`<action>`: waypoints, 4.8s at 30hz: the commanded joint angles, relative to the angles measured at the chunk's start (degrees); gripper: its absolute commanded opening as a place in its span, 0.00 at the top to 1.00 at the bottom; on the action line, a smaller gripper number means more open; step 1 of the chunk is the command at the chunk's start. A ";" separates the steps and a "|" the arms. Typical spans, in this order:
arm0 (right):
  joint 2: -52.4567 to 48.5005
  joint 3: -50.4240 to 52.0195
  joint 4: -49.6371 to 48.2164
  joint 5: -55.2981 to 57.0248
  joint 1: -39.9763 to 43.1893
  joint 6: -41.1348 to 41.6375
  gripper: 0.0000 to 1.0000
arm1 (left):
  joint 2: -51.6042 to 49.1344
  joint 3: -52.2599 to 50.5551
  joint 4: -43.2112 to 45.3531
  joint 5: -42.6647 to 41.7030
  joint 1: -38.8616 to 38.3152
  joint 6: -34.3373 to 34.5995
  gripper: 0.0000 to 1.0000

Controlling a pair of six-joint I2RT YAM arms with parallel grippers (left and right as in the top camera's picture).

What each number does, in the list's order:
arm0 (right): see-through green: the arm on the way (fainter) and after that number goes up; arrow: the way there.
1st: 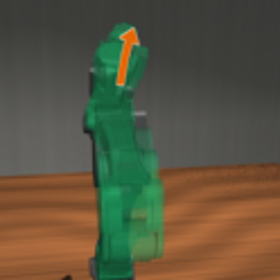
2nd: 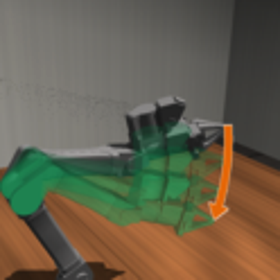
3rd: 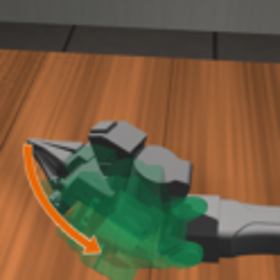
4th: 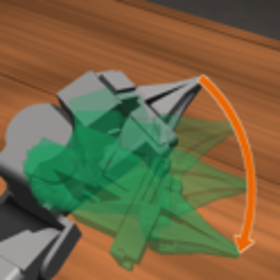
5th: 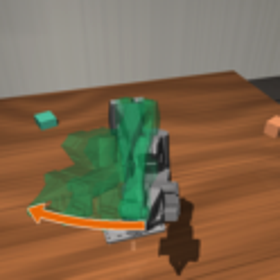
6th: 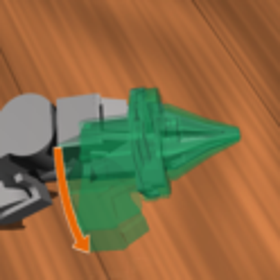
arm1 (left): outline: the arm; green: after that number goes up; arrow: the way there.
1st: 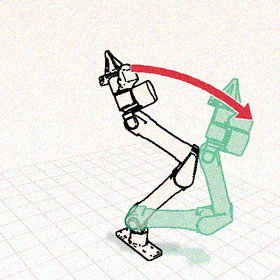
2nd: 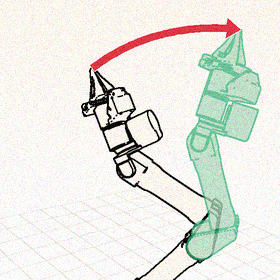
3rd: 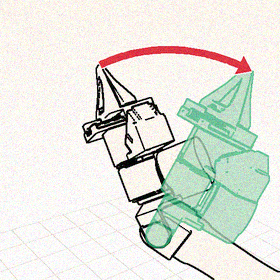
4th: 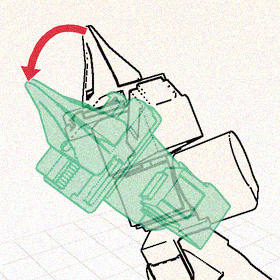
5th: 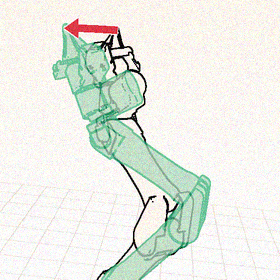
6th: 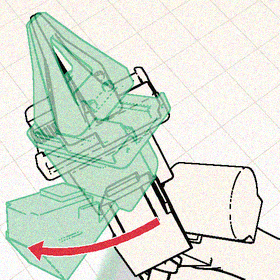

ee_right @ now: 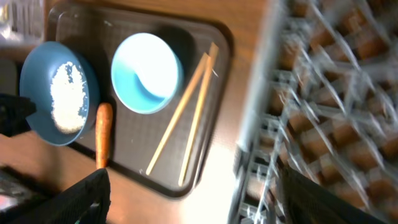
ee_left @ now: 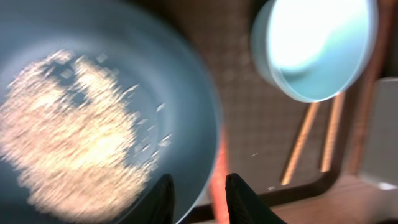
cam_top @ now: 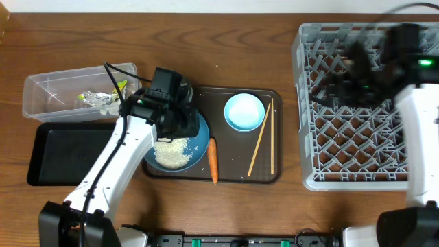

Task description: Sort waste into correct bins and load items into the dishwasher rack

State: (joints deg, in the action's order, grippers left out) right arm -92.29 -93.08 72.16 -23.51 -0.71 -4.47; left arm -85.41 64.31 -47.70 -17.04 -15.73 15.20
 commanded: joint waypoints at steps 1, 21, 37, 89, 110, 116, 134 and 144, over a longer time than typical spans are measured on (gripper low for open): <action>0.09 -0.76 -4.02 7.80 -7.50 2.75 0.20 | 2.60 0.44 -2.58 6.62 1.68 -0.59 0.69; -22.67 -0.76 -22.10 20.09 -21.42 16.96 0.30 | 12.74 0.42 -12.00 11.72 21.51 -0.55 0.50; -32.20 -0.76 -22.80 18.82 -24.65 17.77 0.94 | 12.74 0.42 -12.02 11.69 21.51 -0.55 0.50; -28.02 0.55 -20.41 15.54 -21.27 10.27 0.62 | 12.74 0.42 -12.02 11.67 21.51 -0.55 0.50; -17.22 -6.54 -17.77 34.40 -19.61 10.16 0.99 | 12.74 0.42 -12.02 11.50 21.51 -0.55 0.50; -7.48 -6.51 -15.93 52.52 -19.45 5.20 0.99 | 12.74 0.42 -12.02 11.50 21.51 -0.52 0.50; -8.46 -6.21 -17.29 96.94 -1.73 21.70 0.99 | 12.74 0.42 -12.04 11.47 21.49 -0.33 0.50; -15.89 -6.21 -21.14 96.98 7.93 22.25 0.99 | 12.74 0.42 -12.02 11.47 21.51 -0.33 0.50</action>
State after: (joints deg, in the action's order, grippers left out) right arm -105.95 -99.59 51.55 71.16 5.50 16.01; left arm -72.64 64.31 -59.59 -5.98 5.52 14.96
